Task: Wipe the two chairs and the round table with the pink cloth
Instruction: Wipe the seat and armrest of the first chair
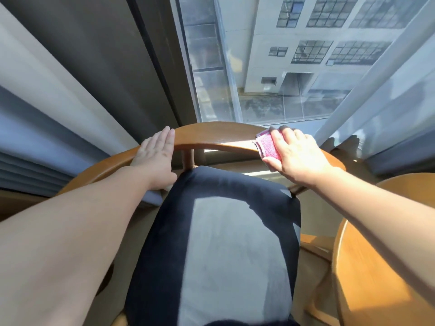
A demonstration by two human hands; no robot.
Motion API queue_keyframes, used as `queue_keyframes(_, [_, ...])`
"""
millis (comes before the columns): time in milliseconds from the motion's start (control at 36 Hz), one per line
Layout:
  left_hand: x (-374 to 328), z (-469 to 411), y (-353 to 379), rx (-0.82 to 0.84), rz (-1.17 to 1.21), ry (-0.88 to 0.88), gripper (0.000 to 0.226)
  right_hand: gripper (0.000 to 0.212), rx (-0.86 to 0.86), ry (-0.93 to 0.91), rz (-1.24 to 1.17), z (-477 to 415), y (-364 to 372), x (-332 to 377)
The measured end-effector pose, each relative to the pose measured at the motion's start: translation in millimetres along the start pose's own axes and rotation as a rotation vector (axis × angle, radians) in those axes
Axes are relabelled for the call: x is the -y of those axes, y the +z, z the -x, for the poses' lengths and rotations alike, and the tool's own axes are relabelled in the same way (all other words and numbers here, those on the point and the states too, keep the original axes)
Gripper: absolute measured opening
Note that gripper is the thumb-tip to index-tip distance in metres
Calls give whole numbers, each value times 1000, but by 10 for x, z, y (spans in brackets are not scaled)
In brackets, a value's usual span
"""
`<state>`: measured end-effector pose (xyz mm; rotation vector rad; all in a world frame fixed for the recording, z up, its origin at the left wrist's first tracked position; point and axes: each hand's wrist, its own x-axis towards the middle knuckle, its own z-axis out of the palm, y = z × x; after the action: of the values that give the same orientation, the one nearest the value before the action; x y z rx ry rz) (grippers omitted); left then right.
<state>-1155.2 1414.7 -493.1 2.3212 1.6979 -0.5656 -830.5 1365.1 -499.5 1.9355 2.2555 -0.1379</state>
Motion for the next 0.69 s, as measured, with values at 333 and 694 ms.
queue_keyframes(333, [-954,14,-132,-247,-15,205,87,77,-30,1,28,16,46,-21])
queue_keyframes(694, [-1356,-52,3,-199,52,263,96,78,-48,-7,11,58,71,-71])
